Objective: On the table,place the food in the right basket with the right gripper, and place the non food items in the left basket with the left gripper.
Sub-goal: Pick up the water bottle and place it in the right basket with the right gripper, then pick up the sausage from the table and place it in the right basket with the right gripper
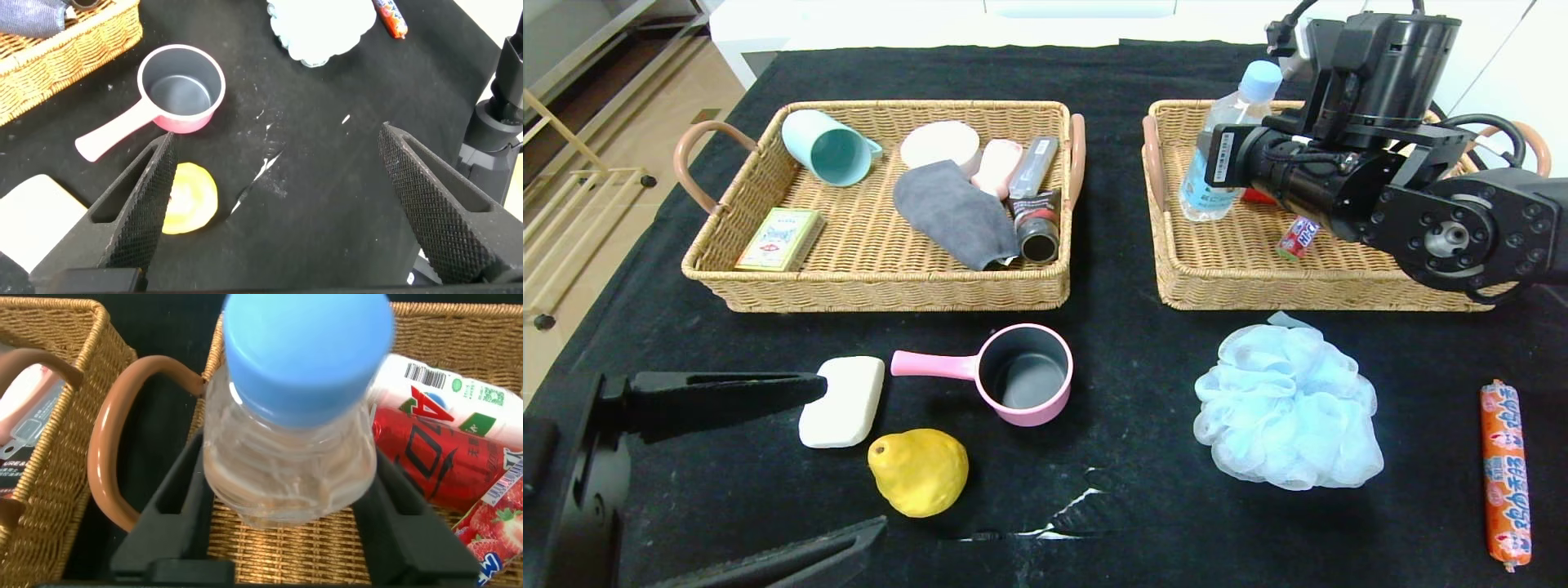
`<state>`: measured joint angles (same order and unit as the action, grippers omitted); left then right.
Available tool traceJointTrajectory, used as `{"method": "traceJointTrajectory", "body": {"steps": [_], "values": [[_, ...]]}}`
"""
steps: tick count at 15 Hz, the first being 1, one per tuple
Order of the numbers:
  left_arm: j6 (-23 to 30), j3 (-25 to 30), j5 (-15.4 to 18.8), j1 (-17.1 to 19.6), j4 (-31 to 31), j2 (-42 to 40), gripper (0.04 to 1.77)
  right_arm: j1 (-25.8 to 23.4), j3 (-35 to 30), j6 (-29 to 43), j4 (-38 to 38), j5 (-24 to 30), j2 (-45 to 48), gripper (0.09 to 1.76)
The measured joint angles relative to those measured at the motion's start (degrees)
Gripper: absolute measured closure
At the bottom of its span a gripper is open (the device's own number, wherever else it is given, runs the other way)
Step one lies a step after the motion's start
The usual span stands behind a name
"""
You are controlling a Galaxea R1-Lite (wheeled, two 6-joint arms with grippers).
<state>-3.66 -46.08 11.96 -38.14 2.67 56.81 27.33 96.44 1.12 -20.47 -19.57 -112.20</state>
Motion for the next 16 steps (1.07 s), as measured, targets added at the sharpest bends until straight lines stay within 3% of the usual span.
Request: {"method": "traceJointTrajectory", "body": {"steps": [4,8,16], "values": [[0.0,0.1,0.1,0.0,0.0,0.2,0.05,0.1,-0.5,0.1,-0.3,0.0,0.1,0.52],[0.0,0.1,0.1,0.0,0.0,0.2,0.05,0.2,-2.2,0.0,-0.9,-0.3,0.9,0.37],[0.0,0.1,0.1,-0.1,0.1,0.1,0.05,3.1,-21.5,-0.9,-4.5,-0.8,14.0,0.22]]}}
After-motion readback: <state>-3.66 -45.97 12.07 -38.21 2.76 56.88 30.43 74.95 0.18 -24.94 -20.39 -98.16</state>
